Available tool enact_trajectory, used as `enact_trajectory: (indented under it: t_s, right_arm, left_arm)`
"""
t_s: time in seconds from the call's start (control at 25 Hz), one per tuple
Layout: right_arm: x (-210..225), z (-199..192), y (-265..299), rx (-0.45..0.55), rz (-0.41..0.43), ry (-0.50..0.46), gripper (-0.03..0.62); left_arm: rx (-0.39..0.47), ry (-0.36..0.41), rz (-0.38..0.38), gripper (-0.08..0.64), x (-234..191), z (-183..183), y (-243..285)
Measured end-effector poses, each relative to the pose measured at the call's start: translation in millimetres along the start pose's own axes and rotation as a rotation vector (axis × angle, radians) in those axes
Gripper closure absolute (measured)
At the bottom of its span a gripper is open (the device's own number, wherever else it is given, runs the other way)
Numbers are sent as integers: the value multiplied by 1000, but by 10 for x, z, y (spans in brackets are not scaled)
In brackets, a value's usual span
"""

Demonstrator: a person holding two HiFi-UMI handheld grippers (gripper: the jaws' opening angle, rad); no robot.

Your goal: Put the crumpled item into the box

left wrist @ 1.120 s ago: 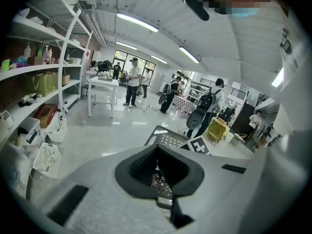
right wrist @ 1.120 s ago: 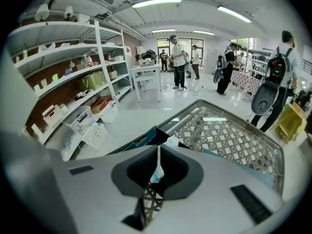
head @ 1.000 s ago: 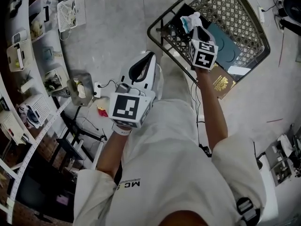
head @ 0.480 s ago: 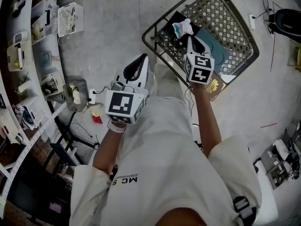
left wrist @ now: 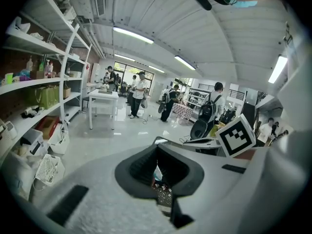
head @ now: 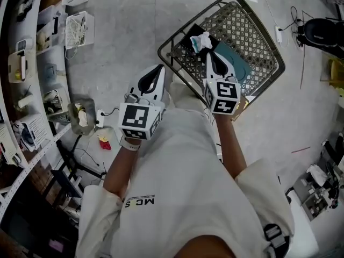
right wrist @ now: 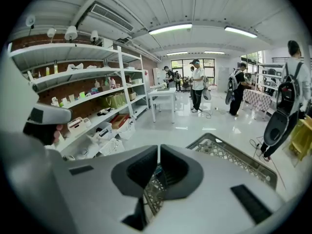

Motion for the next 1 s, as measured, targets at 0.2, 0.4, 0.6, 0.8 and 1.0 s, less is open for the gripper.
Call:
enact_trajectory:
  t_s: [0.2, 0.4, 0.6, 0.8, 1.0]
  right_arm:
    - [-166, 241, -211, 56, 24, -28, 561]
    - [-208, 369, -447, 91, 30, -35, 561]
    - [-271, 501, -719, 140, 29, -33, 560]
    - [-380, 596, -870, 207, 37, -63, 561]
    - [-399, 597, -944, 233, 38, -78, 561]
  left_arm:
    - [20, 4, -2, 540, 25, 65, -22]
    - [37, 9, -7, 540, 51, 142, -32]
    - [61, 13, -11, 538, 69, 235, -79]
    - [81, 15, -21, 540, 46, 325, -133]
    - [90, 27, -24, 540, 55, 336, -150]
Point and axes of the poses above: the fingertips, and each gripper's own axes: y forward along the fingers, x to its right, z out of its top, the point moved 1 cm from there along -y, backward along the fingers, and after that the axes turned 9 degrees about z, right-handed, at the moved point
